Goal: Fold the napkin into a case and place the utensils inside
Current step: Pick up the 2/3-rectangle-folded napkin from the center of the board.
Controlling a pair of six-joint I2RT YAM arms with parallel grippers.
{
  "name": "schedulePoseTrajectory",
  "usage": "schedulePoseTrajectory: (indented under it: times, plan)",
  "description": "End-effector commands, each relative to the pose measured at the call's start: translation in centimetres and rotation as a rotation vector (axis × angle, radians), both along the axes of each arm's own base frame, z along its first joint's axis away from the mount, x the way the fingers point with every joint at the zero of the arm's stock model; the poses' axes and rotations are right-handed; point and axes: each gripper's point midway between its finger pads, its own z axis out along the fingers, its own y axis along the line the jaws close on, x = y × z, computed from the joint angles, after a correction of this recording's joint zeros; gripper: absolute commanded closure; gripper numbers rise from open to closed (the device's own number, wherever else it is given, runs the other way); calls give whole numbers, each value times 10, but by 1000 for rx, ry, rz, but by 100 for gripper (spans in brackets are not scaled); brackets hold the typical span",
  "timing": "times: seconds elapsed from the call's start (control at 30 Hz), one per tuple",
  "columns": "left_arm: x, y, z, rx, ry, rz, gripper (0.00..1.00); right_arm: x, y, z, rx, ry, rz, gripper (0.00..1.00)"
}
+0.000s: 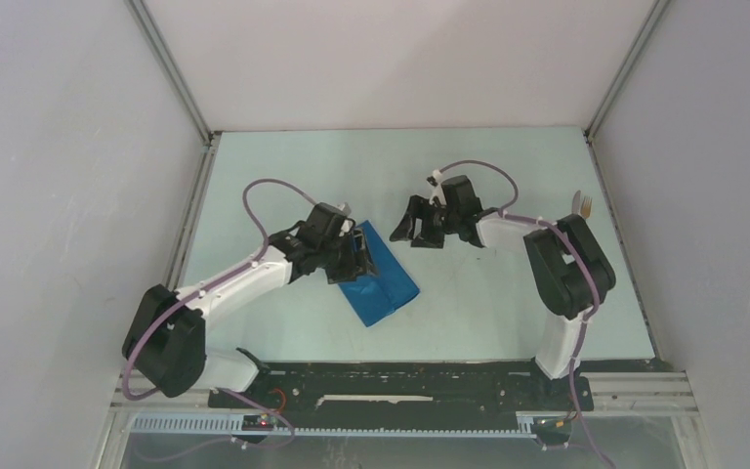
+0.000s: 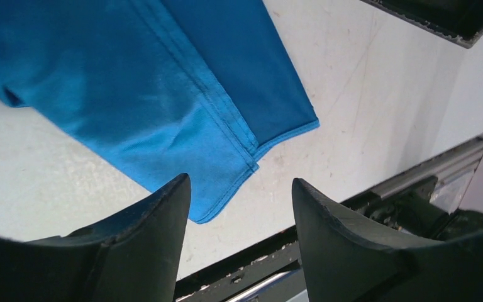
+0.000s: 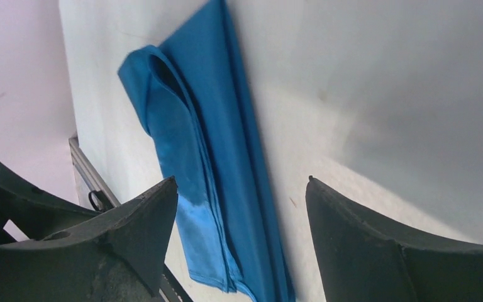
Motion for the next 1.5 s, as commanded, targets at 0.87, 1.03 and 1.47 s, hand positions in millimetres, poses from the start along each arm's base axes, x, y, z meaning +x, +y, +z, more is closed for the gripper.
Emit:
schedulePoseTrajectory:
  times: [0.87, 1.03, 1.47]
  plan:
    - [6, -31, 25, 36, -122, -77, 27, -24, -12, 1, 22, 119, 58, 20]
    - [12, -37, 24, 34, -108, -55, 27, -69, -31, -8, 41, 157, 61, 18]
    - [17, -15, 29, -45, -38, 27, 27, -103, -17, -24, 100, 165, 85, 31]
